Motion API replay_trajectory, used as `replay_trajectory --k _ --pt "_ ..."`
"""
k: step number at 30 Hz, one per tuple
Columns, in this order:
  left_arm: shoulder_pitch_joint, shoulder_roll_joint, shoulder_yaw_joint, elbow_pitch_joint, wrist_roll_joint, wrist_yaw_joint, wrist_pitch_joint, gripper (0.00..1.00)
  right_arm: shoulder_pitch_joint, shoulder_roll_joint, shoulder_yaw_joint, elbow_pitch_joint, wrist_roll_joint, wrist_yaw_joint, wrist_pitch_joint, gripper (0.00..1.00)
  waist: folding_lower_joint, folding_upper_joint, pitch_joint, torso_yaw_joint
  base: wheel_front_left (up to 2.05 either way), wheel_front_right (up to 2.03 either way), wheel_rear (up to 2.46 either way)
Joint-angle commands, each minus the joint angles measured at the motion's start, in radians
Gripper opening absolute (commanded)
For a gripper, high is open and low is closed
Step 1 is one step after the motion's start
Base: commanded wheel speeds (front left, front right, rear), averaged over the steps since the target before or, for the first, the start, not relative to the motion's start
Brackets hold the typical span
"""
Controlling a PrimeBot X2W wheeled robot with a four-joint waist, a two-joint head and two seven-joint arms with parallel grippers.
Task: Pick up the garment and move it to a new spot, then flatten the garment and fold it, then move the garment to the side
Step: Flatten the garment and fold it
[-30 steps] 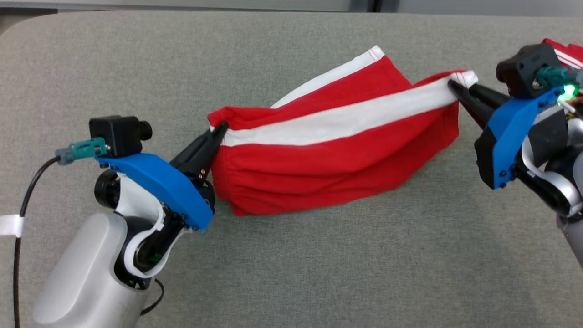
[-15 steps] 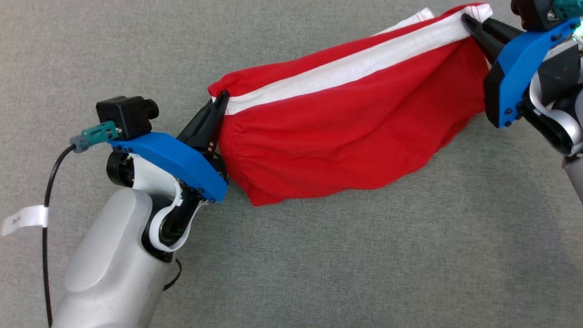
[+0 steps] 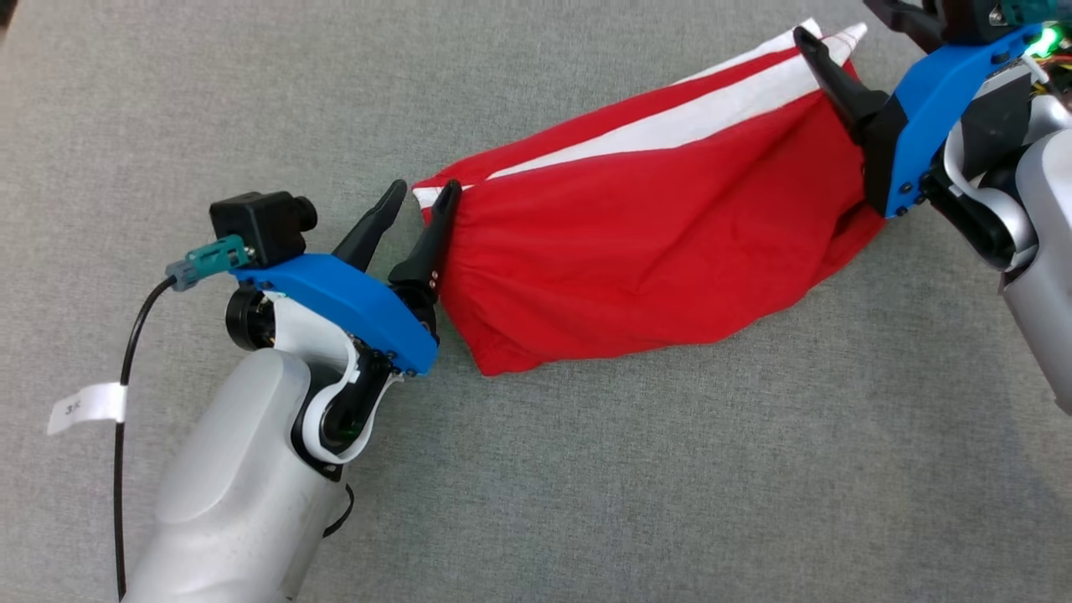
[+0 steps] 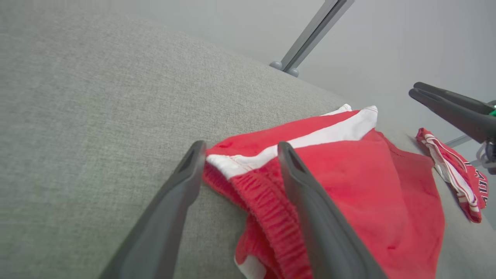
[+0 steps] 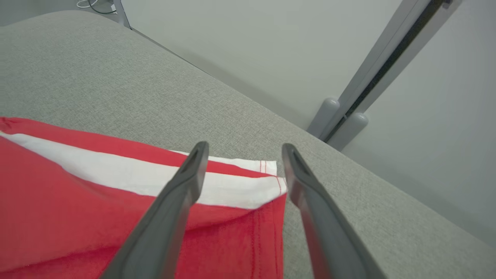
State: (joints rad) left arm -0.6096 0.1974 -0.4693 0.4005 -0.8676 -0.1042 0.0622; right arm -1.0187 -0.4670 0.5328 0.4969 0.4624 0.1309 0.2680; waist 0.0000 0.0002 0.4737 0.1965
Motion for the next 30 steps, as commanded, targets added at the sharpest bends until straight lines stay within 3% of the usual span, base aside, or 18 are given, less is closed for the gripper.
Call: replay_trajectory --k 1,9,13,21,26,30 --pt "0.01 0.004 -0.001 0.0 -0.001 -0.006 -0.012 1.0 -0.002 0.0 0.002 0.006 0.008 0.0 -0.009 1.0 0.0 -0.0002 -0.007 -0.002 0.0 0.0 0.0" --pt "0.116 0.011 0.011 -0.035 -0.004 -0.021 -0.173 1.0 0.077 0.013 -0.068 0.066 0.107 0.0 -0.064 1.0 0.0 -0.0002 -0.087 0.003 0.0 0.0 0.0" --pt "0.164 0.003 0.03 -0.029 0.031 -0.012 -0.285 1.0 0.132 -0.006 -0.123 0.106 0.094 0.0 -0.095 1.0 0.0 -0.0002 -0.126 0.024 0.0 0.0 0.0" --pt "0.242 -0.044 0.158 -0.097 0.277 0.045 -0.327 1.0 0.196 0.03 -0.248 0.205 0.076 0.0 -0.128 1.0 0.0 -0.0002 -0.144 0.066 0.0 0.0 0.0" --pt "0.309 -0.089 0.24 -0.155 0.439 0.032 -0.328 1.0 0.191 0.059 -0.287 0.259 0.046 0.0 -0.111 1.0 0.0 -0.0002 -0.135 0.088 0.0 0.0 0.0" --pt "0.357 -0.111 0.269 -0.16 0.509 0.011 -0.328 1.0 0.172 0.089 -0.339 0.328 0.03 0.0 -0.098 1.0 0.0 -0.0002 -0.129 0.102 0.0 0.0 0.0"
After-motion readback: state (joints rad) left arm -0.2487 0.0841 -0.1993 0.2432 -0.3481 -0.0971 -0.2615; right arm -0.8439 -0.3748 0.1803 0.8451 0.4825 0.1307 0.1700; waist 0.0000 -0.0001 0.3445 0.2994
